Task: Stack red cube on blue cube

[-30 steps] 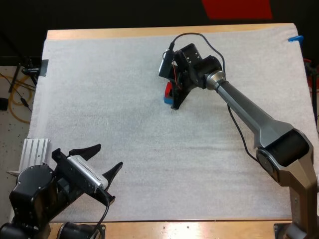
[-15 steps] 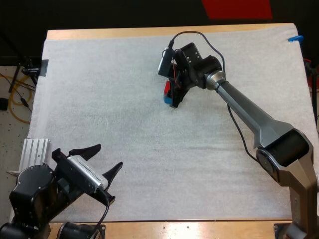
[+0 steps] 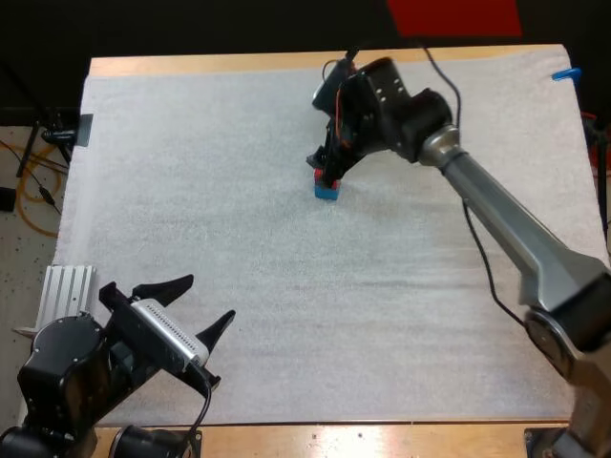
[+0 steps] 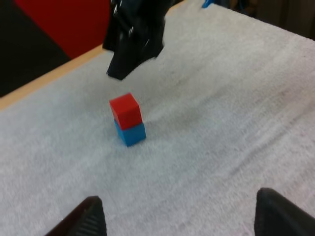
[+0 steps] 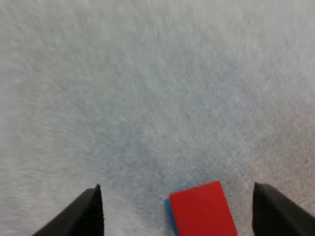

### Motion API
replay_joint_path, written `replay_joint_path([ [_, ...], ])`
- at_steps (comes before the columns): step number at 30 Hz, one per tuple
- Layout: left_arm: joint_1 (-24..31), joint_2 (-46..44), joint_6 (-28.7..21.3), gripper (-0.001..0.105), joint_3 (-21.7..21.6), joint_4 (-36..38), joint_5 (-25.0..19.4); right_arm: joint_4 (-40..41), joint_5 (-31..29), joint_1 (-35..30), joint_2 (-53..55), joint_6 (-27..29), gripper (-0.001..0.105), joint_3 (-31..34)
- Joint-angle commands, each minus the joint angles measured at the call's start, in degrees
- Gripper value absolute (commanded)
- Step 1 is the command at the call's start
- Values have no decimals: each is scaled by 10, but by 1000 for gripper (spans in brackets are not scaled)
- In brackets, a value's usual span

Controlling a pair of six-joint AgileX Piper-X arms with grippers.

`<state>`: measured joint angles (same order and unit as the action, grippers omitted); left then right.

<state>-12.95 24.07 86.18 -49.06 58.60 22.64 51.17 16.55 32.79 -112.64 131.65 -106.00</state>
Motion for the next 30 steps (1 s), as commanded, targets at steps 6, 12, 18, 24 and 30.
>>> replay_joint_path([
  [6,-2,51,-4,63,-4,-57,-1,11,31,-36,48,-92,62,-6],
  [12,-2,119,0,63,-6,-143,-69,10,29,-109,63,-127,62,-6],
  [18,22,198,28,63,-12,-227,-84,11,-40,-182,90,-145,62,-5],
  [24,79,251,40,63,-37,-252,-83,20,-55,-257,126,-162,62,-5],
  [30,131,262,40,63,-66,-260,-83,13,-88,-330,181,-167,62,40],
])
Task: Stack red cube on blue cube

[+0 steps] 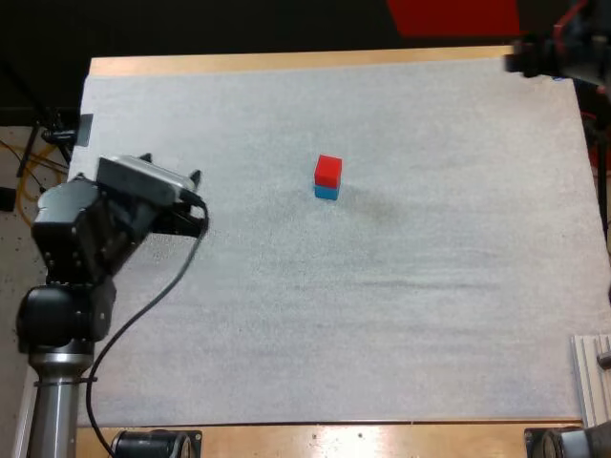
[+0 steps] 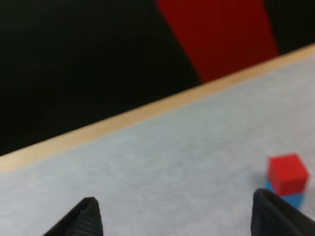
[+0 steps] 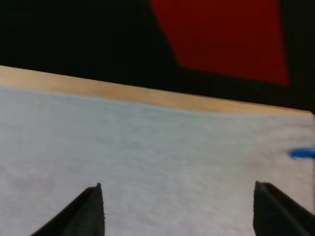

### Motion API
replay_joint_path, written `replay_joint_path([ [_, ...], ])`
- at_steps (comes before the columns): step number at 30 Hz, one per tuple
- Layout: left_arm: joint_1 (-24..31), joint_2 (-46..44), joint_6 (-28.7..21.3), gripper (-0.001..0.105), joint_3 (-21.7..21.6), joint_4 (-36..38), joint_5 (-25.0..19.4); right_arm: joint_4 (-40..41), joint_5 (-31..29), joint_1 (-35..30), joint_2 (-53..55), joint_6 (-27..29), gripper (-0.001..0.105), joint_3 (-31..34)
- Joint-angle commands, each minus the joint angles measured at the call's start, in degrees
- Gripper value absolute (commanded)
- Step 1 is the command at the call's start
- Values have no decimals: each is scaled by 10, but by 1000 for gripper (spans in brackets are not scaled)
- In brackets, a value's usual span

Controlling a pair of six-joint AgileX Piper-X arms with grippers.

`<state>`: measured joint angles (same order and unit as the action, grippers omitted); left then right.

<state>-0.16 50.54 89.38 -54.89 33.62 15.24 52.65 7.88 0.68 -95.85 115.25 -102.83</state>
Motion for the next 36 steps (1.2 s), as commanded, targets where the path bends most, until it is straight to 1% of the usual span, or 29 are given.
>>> replay_joint_path([
  [1,11,-3,8,63,-13,-10,-9,-7,-4,-19,32,-4,62,28],
  [2,15,-3,8,63,-16,-10,-9,-17,-4,-31,53,-7,62,54],
  [3,18,-3,8,63,-19,-10,-9,-23,-4,-34,60,-7,62,63],
  [5,21,-3,8,63,-22,-10,-9,-49,-19,-53,109,-7,62,123],
  [6,20,-3,8,63,-23,-10,-9,-55,-24,-57,123,-7,62,138],
  [7,20,-3,8,63,-23,-10,-9,-66,-32,-64,150,-5,62,168],
  [9,20,-4,8,63,-23,-10,-9,-76,-31,-73,187,-5,62,208],
  [11,20,-11,8,63,-23,-10,-10,-81,-35,-77,238,6,62,249],
  [12,20,-14,8,63,-23,-9,-12,-83,-35,-77,251,10,62,255],
  [14,20,-29,8,63,-23,-9,-24,-83,-55,-77,304,20,62,291],
  [16,20,-43,8,63,-23,-9,-31,-86,-55,-77,342,20,62,316],
  [20,20,-84,8,63,-23,4,-31,-92,-55,-77,427,21,62,377],
  [21,20,-88,8,63,-23,7,-31,-92,-55,-77,440,21,62,384],
  [23,20,-116,8,63,-20,24,-40,-92,-55,-77,493,20,62,425],
  [25,20,-143,8,63,-10,25,-50,-92,-55,-77,530,20,62,457],
  [27,20,-175,8,63,2,20,-50,-92,-54,-77,564,22,62,485],
  [29,20,-219,8,63,21,22,-44,-88,-49,-77,612,31,62,525],
  [30,20,-227,8,63,27,22,-42,-87,-47,-77,626,31,62,531],
  [32,20,-274,8,63,48,24,-30,-87,-42,-77,678,28,62,565],
  [33,20,-290,8,63,56,25,-28,-87,-42,-77,686,28,62,573],
  [35,20,-337,8,63,78,30,-26,-79,-42,-77,737,28,62,597],
  [36,20,-350,8,63,82,33,-26,-74,-42,-77,749,28,62,603],
])
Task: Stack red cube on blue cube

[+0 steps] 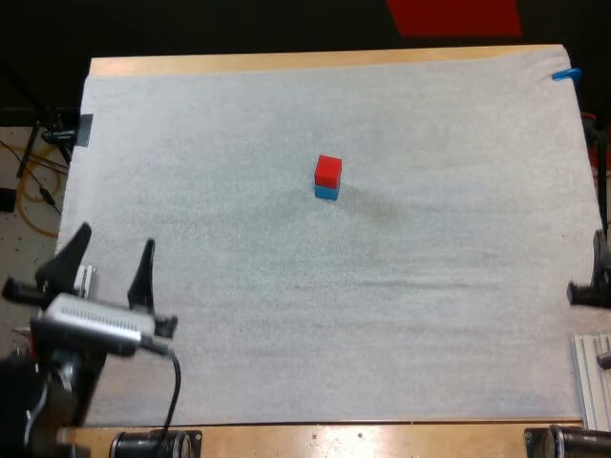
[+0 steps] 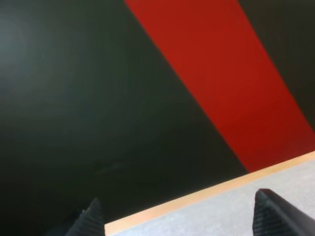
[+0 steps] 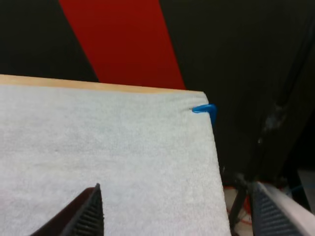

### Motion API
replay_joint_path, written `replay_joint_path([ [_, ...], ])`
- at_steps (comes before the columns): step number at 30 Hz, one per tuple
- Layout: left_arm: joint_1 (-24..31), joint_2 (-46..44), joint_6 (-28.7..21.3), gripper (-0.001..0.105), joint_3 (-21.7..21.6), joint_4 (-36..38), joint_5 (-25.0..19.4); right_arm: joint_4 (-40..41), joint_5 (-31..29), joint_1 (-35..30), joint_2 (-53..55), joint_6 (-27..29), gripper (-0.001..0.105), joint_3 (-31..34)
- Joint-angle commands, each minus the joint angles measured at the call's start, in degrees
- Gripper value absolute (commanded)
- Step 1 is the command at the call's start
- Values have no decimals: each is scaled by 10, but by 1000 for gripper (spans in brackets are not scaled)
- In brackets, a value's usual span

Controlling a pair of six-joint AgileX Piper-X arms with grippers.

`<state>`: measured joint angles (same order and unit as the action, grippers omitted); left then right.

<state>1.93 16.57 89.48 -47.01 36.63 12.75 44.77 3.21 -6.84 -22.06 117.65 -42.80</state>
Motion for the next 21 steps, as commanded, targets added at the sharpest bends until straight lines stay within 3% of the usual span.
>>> replay_joint_path([
  [1,0,-34,7,63,14,11,-1,10,5,-2,32,4,62,13],
  [11,0,-177,7,63,65,165,-1,109,5,-2,186,11,62,36],
  [19,0,-251,13,63,65,242,-1,176,-26,-2,250,5,62,43],
  [21,0,-255,16,63,63,265,-1,173,-7,-2,252,4,62,48],
])
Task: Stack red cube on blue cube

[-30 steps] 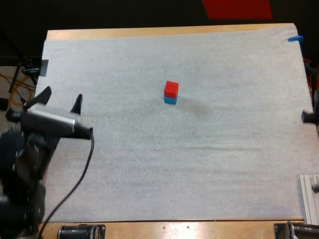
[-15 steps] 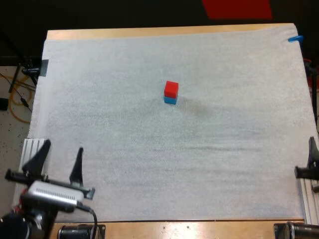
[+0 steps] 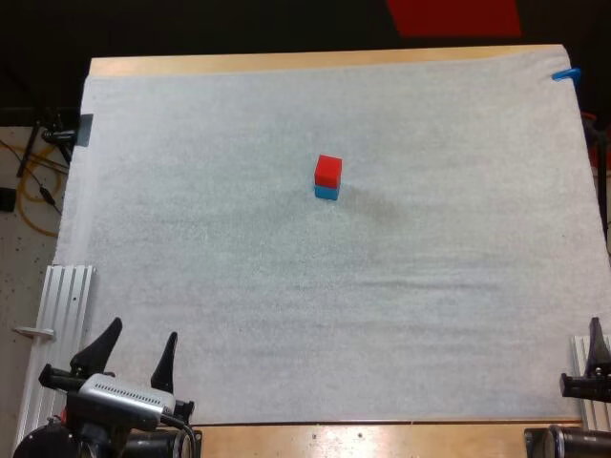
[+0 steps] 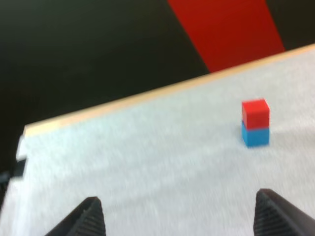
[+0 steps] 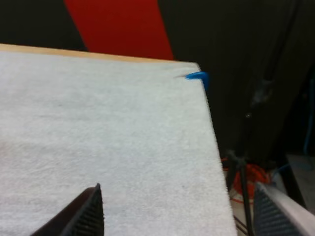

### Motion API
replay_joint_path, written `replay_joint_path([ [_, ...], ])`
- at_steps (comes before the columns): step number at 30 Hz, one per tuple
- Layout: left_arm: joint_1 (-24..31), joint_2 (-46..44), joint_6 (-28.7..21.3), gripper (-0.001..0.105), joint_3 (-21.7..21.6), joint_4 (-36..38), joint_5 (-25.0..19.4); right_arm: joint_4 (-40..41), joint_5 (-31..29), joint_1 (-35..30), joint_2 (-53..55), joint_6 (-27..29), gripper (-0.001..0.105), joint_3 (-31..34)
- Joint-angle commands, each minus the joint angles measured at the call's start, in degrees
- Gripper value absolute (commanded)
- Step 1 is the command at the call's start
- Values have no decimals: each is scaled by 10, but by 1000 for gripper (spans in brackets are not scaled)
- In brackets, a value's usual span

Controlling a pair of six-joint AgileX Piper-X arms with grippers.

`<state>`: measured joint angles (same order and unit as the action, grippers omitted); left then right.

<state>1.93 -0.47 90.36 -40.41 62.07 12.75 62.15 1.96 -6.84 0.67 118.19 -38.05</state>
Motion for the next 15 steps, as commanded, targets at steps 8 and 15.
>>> replay_joint_path([
  [8,0,-83,7,63,17,48,-13,-4,26,-2,24,-1,62,2],
  [15,0,-83,7,63,77,-2,-16,-5,49,-2,24,-1,62,21],
])
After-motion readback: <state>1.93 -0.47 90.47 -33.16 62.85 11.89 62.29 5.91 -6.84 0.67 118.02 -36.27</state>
